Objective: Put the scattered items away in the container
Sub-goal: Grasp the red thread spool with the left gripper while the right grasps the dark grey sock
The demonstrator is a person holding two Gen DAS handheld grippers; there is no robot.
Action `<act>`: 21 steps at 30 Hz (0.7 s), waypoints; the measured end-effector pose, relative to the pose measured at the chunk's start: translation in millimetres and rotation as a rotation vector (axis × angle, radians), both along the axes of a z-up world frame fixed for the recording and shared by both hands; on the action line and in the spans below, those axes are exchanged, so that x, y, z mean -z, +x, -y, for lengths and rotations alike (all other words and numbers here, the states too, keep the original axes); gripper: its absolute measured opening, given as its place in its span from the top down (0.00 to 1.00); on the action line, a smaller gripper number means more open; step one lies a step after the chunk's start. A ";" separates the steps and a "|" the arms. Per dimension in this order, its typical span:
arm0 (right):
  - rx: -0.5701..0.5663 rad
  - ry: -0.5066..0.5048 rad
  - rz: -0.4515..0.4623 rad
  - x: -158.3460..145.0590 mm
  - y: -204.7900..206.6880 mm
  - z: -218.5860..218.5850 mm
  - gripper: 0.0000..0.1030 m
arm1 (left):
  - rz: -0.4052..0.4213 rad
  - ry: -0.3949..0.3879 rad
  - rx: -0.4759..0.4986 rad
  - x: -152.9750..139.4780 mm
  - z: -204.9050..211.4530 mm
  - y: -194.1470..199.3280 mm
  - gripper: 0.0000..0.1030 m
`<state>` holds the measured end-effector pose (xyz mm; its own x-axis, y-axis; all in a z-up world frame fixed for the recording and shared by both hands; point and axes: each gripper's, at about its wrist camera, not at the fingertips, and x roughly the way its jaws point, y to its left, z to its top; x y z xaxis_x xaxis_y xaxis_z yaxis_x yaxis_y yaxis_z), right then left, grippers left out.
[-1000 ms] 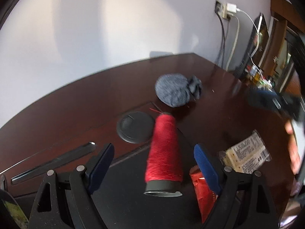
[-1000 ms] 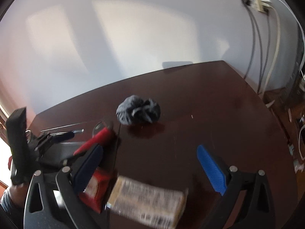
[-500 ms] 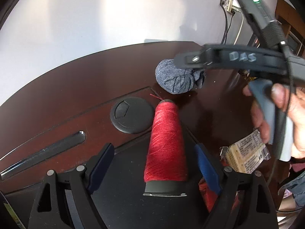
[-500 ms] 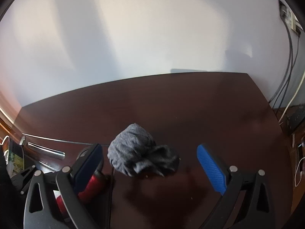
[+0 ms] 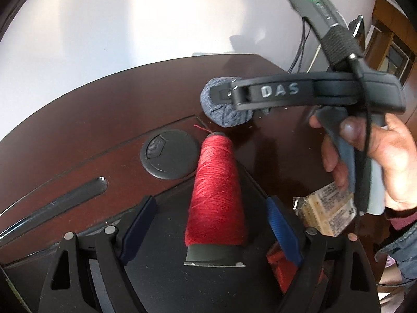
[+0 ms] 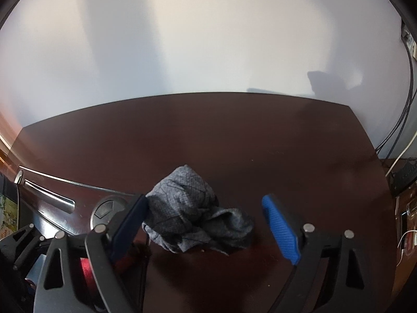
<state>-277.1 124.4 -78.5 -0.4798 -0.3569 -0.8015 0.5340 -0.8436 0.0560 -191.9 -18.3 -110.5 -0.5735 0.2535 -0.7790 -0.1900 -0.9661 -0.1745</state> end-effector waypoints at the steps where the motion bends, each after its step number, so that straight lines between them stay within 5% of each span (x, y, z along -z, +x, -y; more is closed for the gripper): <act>1: -0.005 -0.001 0.002 1.1 -0.4 2.2 0.17 | -0.006 -0.004 -0.003 -1.3 -0.8 1.8 0.16; 5: -0.027 0.001 0.007 4.8 -1.0 10.1 0.28 | -0.023 -0.022 -0.009 -3.8 -4.0 4.6 0.16; 7: -0.038 0.009 0.004 5.1 1.7 11.9 0.32 | -0.031 -0.016 -0.012 -4.9 -1.2 8.1 0.33; 15: -0.048 -0.012 0.023 2.9 4.0 4.6 0.45 | -0.022 -0.020 -0.004 -2.3 -12.9 10.1 0.39; 19: -0.047 -0.033 0.036 2.5 5.1 -1.5 0.51 | -0.037 -0.025 -0.001 -2.3 -10.1 11.0 0.60; 21: -0.047 -0.042 0.039 1.6 6.5 -4.1 0.53 | -0.045 -0.028 0.000 -2.4 -8.6 11.5 0.62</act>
<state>-270.5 128.5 -80.1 -0.4308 -0.4117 -0.8031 0.5696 -0.8143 0.1119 -180.4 -9.7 -108.2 -0.6076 0.2323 -0.7595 -0.1975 -0.9704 -0.1388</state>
